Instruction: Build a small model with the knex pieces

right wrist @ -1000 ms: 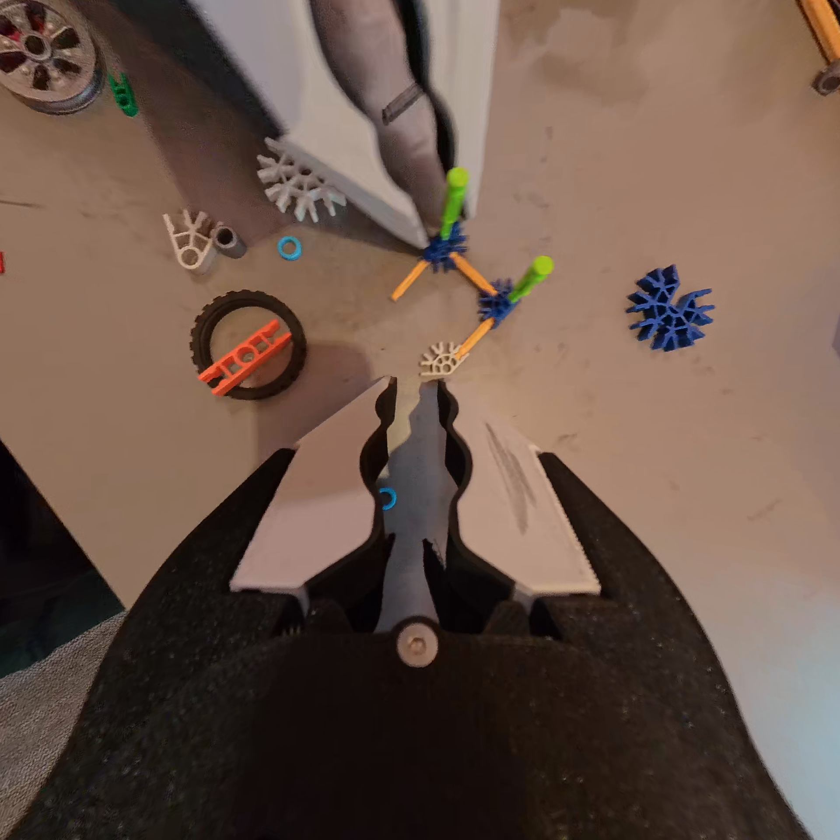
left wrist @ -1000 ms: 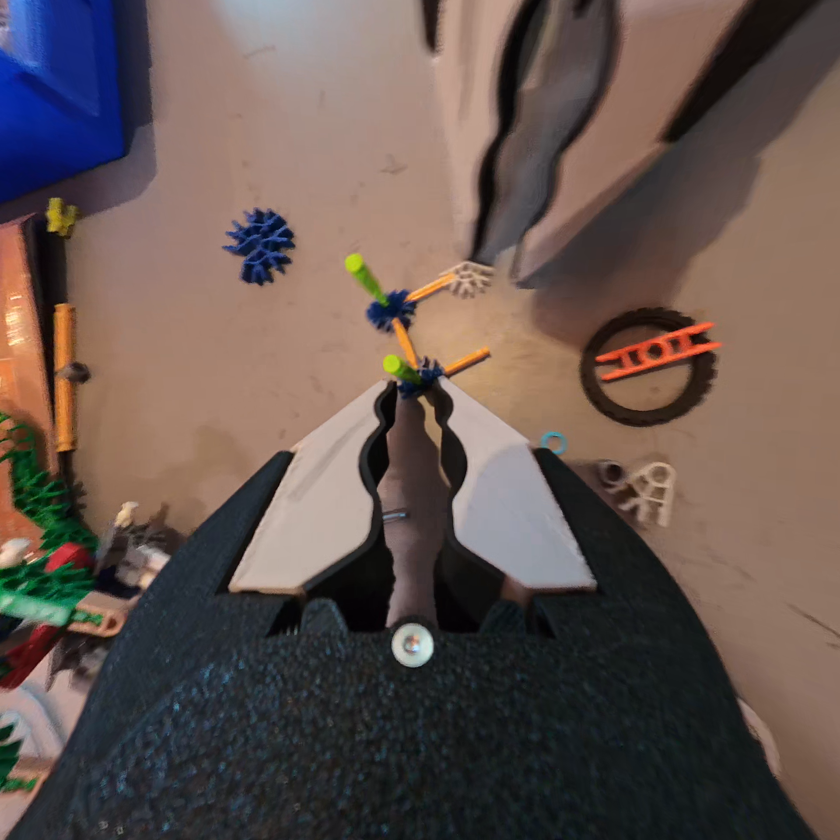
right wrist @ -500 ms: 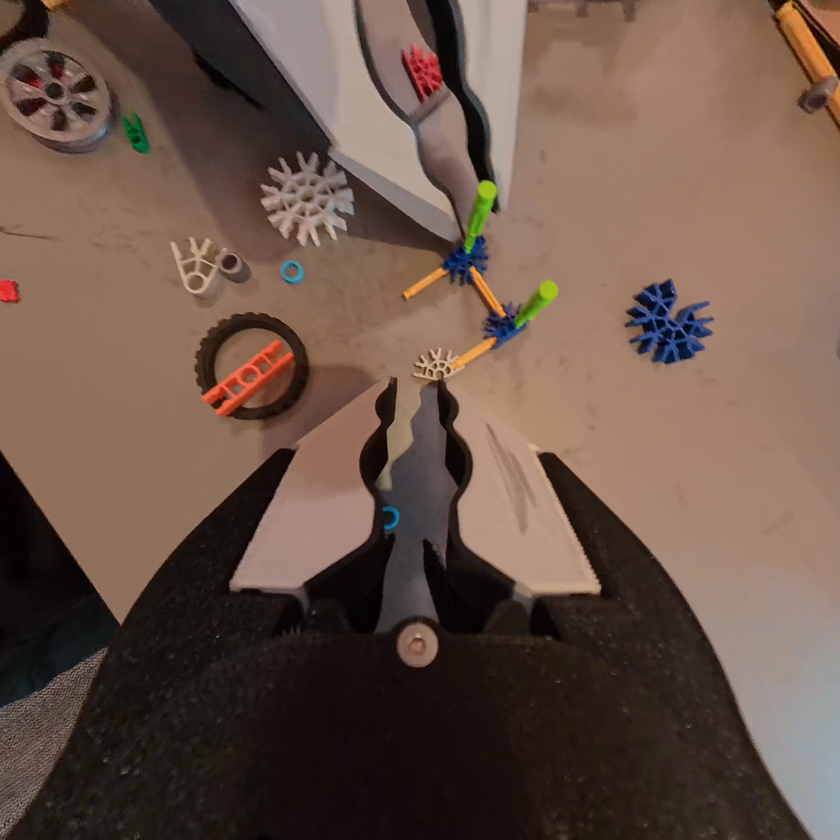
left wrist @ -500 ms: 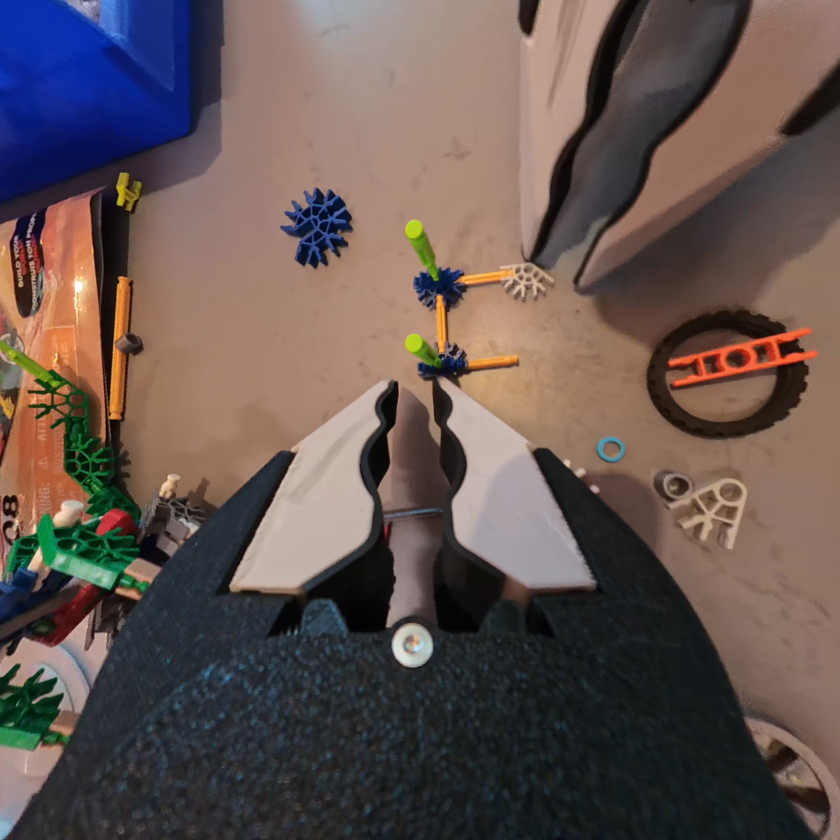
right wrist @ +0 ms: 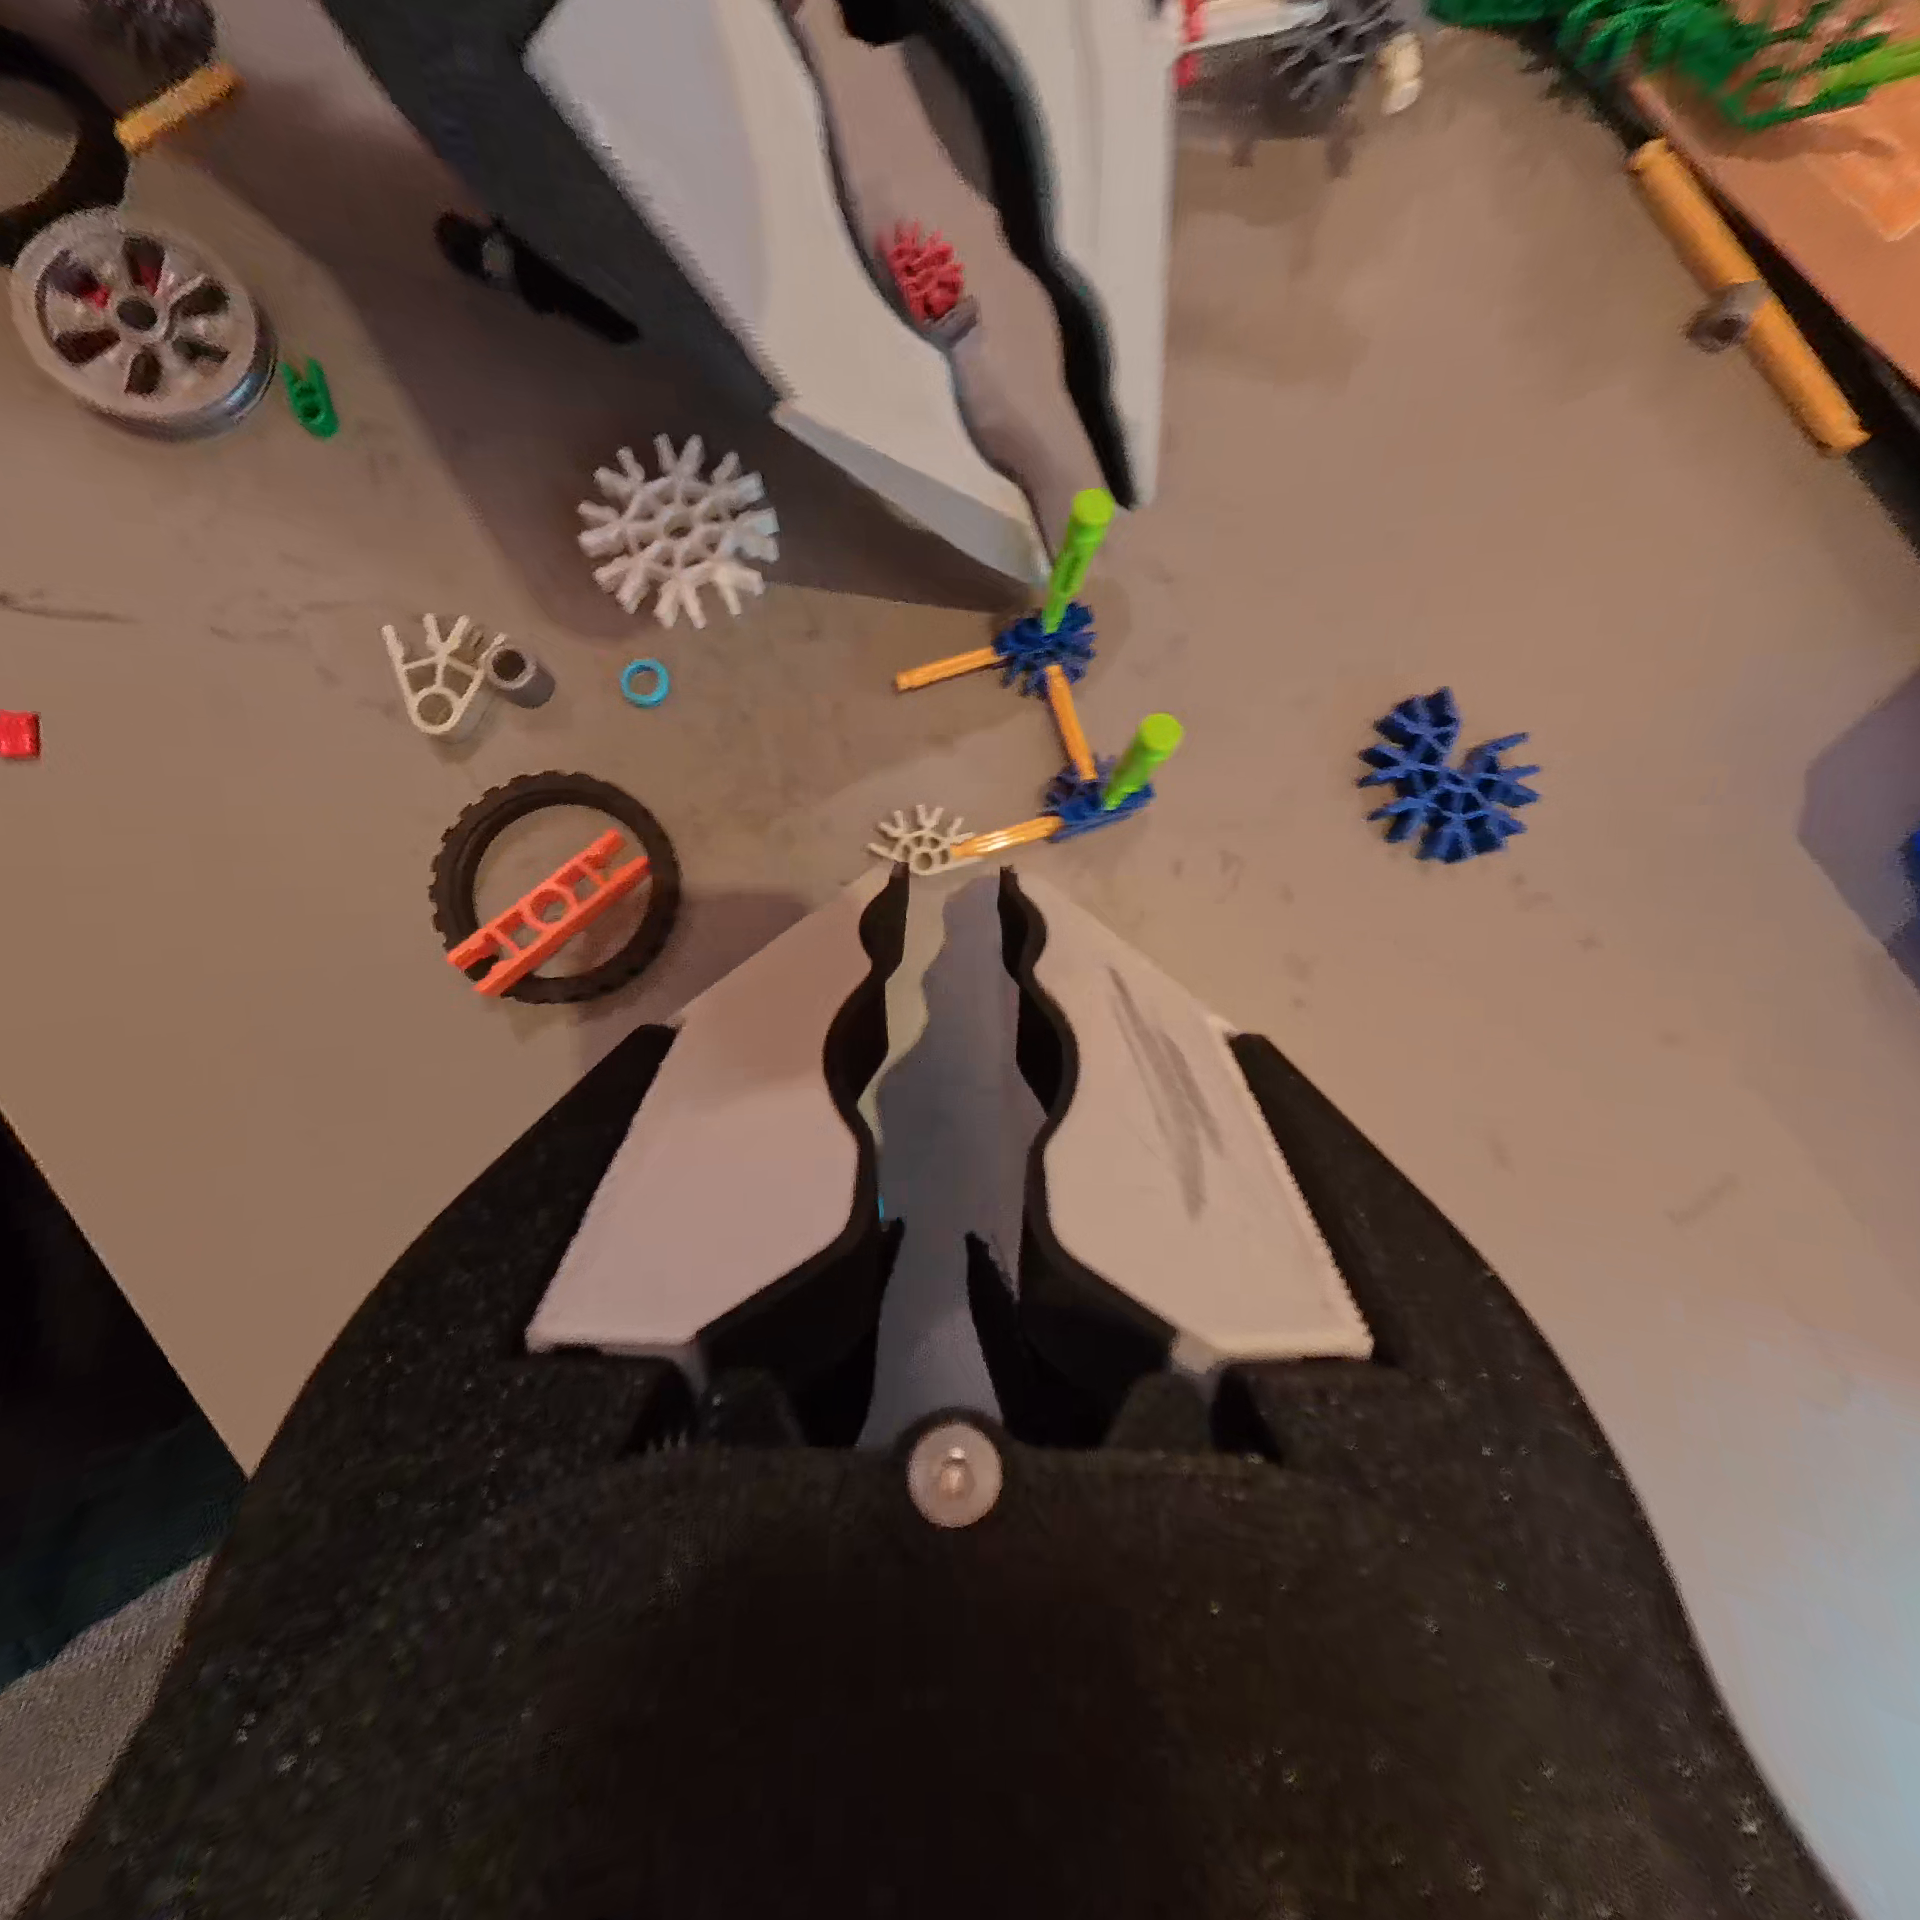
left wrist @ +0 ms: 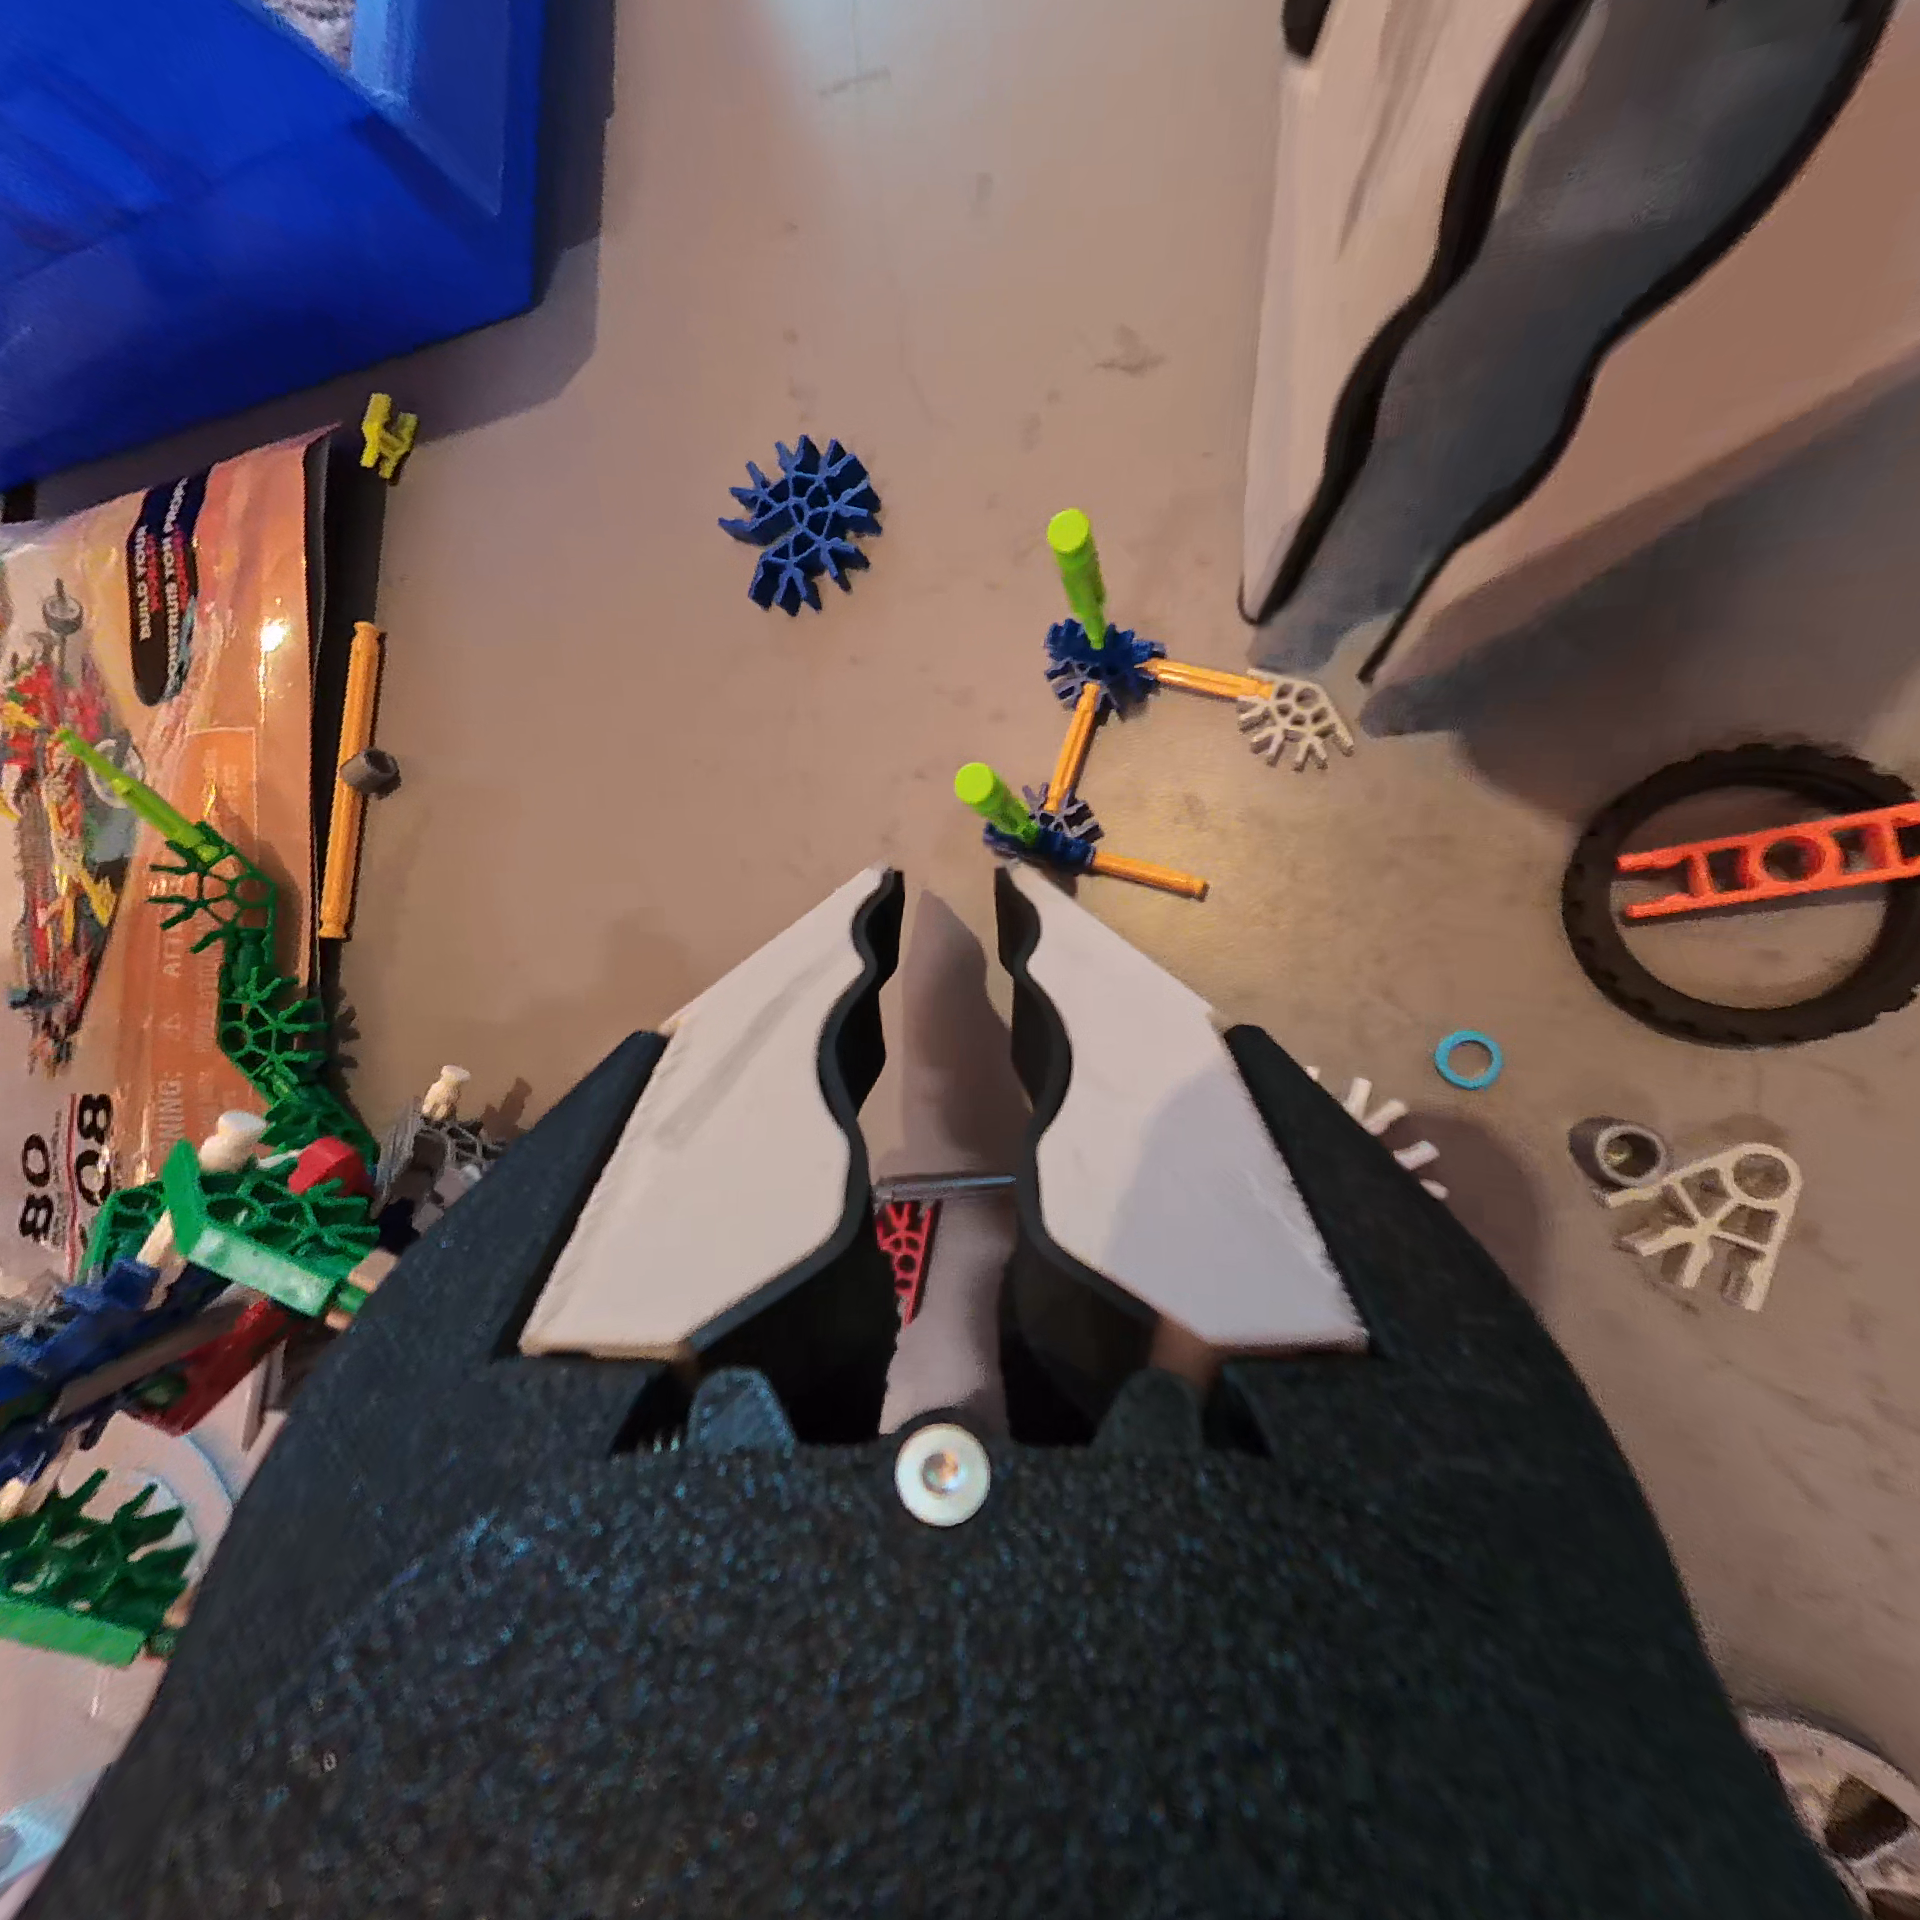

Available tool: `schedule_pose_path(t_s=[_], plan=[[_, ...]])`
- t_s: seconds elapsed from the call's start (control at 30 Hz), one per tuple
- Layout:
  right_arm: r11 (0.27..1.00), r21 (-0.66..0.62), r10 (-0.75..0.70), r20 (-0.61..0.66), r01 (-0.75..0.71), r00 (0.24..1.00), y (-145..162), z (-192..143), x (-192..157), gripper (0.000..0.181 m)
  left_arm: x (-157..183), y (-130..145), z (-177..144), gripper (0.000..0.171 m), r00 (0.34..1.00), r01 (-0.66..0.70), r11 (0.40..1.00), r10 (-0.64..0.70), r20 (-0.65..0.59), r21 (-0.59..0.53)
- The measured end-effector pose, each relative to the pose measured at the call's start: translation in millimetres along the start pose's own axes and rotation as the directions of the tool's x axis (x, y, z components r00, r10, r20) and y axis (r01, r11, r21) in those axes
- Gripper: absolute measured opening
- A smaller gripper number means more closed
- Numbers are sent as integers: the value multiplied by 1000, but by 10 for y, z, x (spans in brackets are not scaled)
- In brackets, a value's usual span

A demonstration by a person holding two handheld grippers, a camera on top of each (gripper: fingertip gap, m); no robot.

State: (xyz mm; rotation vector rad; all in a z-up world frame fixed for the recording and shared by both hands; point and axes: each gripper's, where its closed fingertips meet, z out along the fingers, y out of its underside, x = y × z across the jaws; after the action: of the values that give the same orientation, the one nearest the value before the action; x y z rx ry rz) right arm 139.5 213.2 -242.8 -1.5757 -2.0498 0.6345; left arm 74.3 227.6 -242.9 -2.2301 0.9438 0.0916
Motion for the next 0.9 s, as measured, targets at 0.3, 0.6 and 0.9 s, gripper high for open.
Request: schedule_pose_path(t_s=[0.3,0.6,0.9], plan=[[991,129,43,-90,-31,995,-221,-35,323,21,40,-160,-120,16,995,68,991,-60,-77,113],[985,136,107,3,-106,994,-245,117,354,5,94,-155,-14,7,993,66,993,-55,-104,99],[966,178,172,90,-186,981,-353,49,343,5,38,-225,-136,4,979,153,974,-127,-159,168]])
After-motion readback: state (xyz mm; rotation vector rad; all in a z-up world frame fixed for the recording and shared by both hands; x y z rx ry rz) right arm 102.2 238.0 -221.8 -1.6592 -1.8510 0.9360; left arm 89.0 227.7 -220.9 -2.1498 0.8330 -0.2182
